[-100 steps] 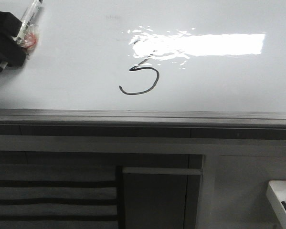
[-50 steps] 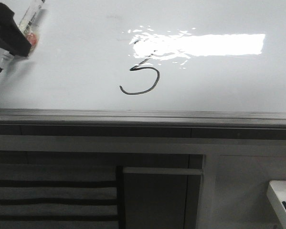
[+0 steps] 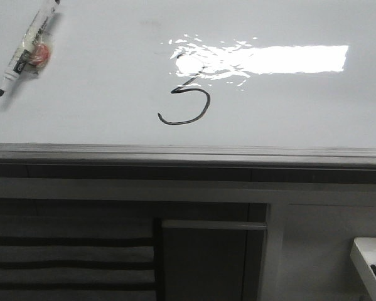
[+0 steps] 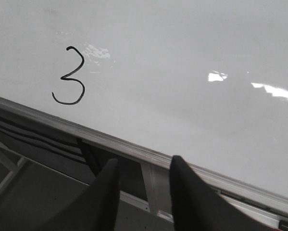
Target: Write number 3 on whiteboard
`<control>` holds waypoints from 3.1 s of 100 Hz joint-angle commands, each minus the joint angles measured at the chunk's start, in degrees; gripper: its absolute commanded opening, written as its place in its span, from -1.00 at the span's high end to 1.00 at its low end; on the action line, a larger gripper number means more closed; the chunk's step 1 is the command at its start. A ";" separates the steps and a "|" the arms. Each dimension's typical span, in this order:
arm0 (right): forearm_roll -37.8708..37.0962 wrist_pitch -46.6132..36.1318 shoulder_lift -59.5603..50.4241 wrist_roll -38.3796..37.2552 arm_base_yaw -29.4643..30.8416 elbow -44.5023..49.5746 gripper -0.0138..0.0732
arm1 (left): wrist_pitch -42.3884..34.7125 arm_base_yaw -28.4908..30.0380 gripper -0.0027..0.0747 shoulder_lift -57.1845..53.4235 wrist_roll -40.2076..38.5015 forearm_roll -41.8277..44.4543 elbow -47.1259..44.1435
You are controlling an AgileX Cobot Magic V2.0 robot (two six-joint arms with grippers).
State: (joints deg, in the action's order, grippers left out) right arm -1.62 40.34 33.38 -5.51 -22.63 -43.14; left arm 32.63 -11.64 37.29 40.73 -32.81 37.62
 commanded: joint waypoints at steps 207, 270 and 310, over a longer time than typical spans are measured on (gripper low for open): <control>-1.12 -5.78 -9.98 -1.12 0.40 9.34 0.86 | -33.49 7.85 0.98 -39.43 -47.84 36.47 -38.06; -1.32 -24.01 -26.18 -1.50 13.79 25.95 0.86 | -33.49 7.85 0.98 -39.43 -47.84 36.47 -38.06; 1.02 -41.34 -35.07 -1.50 19.19 45.58 0.86 | -33.49 7.85 0.98 -39.43 -47.84 36.47 -38.06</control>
State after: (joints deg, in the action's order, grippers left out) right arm -0.62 8.23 -0.58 -7.15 -3.84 1.08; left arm 3.99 -3.86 -0.33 -6.57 3.61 -0.33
